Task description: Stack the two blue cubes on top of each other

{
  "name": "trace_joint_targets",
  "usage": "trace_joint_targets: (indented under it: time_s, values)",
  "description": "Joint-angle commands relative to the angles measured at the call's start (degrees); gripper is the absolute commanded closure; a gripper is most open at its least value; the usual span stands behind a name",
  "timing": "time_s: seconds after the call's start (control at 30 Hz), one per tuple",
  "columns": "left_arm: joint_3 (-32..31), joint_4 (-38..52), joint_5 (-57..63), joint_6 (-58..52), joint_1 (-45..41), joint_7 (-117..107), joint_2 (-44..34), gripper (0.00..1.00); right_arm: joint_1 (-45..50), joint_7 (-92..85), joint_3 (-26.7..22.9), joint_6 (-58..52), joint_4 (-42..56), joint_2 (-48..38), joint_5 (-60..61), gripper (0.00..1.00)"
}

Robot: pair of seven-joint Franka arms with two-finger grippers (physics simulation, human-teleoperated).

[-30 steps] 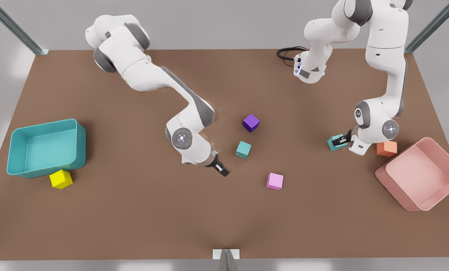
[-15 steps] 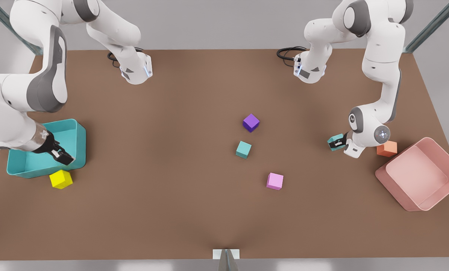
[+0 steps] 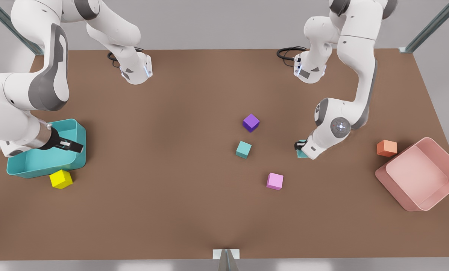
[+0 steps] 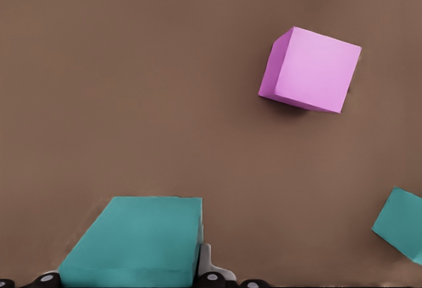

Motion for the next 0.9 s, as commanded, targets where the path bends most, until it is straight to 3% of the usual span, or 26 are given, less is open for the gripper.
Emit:
trace_joint_targets:
  time_s: [0.0,0.1,0.17,0.87]
  values:
    - [-1.3,5.0,-0.6,-7.4,-6.2,-31.5,2.0,0.32,-0.1,-18.6,0.0,-0.3,0.0,-0.1,0.1,0.00]
    - [-6.7,15.6,-0.8,-11.4,-10.0,-46.4,10.1,0.32,-0.1,-18.1,-0.1,-0.2,0.1,0.0,0.1,0.00]
    - [-6.8,21.1,-0.9,-11.6,-11.4,-49.6,14.7,0.32,-0.1,-18.1,-0.1,-0.2,0.0,0.0,0.1,0.00]
    - [-8.0,25.4,0.4,-7.9,-11.1,-49.2,20.5,0.31,0.4,-19.4,-0.1,-1.3,2.5,1.4,0.0,0.00]
